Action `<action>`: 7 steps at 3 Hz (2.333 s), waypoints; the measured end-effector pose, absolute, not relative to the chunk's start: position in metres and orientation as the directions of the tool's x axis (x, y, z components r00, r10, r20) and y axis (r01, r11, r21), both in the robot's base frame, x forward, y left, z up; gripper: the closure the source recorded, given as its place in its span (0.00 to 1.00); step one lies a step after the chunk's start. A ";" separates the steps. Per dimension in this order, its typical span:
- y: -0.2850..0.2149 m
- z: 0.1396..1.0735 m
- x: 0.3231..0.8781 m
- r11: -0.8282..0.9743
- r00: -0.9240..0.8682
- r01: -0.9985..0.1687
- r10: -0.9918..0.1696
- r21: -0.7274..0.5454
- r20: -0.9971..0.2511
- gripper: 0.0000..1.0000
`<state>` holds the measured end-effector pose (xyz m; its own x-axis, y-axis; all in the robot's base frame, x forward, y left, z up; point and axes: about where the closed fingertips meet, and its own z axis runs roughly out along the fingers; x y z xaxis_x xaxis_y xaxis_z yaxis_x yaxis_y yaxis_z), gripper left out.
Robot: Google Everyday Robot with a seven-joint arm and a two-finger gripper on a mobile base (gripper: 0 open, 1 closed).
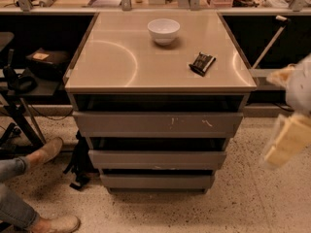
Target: Open bottom drawer
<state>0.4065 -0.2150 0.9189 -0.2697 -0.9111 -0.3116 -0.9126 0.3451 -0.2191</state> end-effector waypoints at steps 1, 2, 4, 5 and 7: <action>-0.228 0.842 0.384 0.446 -0.361 -0.884 -0.842 -0.142 -0.400 0.00; -0.246 0.725 0.371 0.521 -0.465 -0.853 -0.776 -0.019 -0.427 0.00; -0.260 0.603 0.383 0.581 -0.567 -0.806 -0.703 0.113 -0.429 0.00; -0.253 0.596 0.378 0.577 -0.555 -0.810 -0.697 0.106 -0.454 0.00; -0.173 0.486 0.369 0.482 -0.464 -0.871 -0.737 0.100 -0.491 0.00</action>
Offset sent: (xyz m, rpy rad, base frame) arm -0.0304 -0.0582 -0.3607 0.3049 0.2032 -0.3112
